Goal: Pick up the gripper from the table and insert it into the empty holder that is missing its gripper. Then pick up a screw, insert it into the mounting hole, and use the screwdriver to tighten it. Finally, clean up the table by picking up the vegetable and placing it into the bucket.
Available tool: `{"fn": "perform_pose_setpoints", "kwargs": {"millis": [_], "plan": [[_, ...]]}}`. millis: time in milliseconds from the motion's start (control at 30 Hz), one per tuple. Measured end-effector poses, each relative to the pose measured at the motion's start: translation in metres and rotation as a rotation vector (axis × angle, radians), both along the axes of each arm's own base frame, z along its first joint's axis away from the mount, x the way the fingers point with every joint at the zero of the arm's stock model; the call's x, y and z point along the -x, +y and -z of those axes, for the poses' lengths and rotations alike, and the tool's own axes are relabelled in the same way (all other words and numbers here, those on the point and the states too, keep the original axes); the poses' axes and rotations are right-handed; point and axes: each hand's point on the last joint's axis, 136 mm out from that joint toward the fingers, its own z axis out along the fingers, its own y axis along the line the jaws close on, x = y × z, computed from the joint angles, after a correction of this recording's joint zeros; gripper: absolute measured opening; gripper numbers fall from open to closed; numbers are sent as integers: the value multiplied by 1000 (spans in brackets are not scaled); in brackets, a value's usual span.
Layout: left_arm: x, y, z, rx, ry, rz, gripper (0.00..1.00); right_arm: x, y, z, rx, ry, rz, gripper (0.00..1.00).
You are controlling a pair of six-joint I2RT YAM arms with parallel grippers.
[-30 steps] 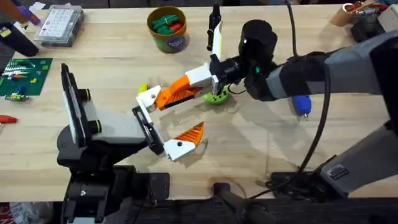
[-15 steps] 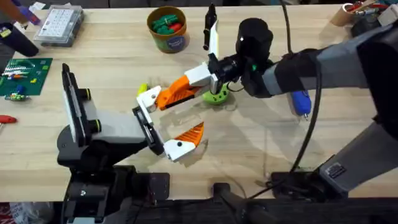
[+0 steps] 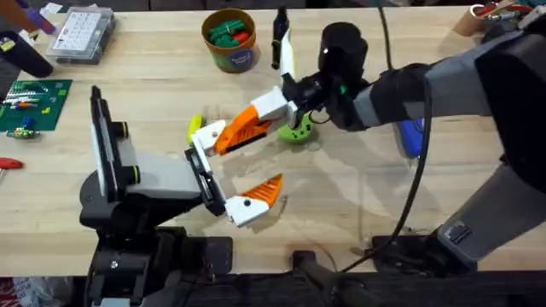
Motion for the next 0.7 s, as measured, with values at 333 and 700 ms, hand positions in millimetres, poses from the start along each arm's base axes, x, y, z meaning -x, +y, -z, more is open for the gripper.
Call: {"fn": "perform_pose_setpoints", "kwargs": {"millis": [333,700], "plan": [[6,-3,0,2,2,37,986,11,8,-1,28,52,-34,17],[8,-4,0,1,0,51,986,0,-1,-1,38,74,-9,17]]}}
